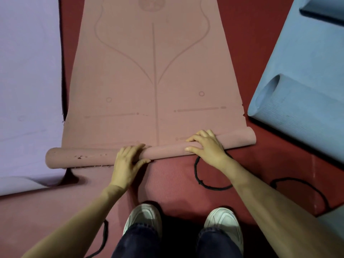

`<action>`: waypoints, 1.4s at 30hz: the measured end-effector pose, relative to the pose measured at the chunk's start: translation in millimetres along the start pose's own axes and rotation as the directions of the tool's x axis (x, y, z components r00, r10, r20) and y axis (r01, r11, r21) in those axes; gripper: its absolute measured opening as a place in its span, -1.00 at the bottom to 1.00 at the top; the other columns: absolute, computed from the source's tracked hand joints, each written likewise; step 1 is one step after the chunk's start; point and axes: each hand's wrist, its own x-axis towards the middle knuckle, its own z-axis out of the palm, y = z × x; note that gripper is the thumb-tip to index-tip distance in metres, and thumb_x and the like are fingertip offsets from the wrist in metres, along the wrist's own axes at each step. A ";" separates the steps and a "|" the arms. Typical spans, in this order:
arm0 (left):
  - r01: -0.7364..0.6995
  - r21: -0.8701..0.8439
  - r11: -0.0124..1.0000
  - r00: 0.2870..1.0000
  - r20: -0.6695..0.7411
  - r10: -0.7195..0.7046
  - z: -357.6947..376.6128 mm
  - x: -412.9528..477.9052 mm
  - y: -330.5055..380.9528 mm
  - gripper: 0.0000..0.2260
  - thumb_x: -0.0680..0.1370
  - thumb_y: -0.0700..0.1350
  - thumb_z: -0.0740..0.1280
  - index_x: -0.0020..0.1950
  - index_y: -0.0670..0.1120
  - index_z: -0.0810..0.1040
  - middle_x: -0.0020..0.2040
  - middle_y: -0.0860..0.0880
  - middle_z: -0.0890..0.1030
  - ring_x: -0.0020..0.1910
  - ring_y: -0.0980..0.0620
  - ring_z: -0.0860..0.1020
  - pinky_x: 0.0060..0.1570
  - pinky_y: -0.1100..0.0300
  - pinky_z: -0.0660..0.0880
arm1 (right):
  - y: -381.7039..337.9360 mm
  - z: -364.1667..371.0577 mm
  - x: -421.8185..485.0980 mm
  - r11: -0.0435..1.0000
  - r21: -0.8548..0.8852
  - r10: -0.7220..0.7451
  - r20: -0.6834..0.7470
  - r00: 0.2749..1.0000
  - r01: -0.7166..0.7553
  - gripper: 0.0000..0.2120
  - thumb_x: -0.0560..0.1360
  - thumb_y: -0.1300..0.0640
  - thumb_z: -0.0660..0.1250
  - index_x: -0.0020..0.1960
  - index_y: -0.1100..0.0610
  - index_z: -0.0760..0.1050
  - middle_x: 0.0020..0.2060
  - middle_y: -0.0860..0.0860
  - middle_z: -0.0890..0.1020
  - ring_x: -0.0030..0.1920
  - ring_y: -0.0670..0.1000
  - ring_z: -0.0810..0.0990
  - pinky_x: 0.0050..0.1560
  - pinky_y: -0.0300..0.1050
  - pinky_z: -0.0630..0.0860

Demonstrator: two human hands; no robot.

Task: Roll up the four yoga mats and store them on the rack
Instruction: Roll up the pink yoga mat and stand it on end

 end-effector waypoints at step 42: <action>-0.083 0.115 0.990 0.966 0.254 0.051 -14.1 -29.9 9.3 -0.40 0.50 0.39 -0.02 0.14 0.05 0.63 -0.04 0.10 0.65 -0.09 0.03 0.53 -0.05 0.22 0.35 | 1.2 38.5 -84.0 0.962 -0.239 -0.181 -0.209 0.961 0.130 -0.67 0.46 -0.17 0.20 0.09 -0.02 0.54 -0.01 -0.07 0.56 -0.03 0.00 0.45 0.06 -0.09 0.38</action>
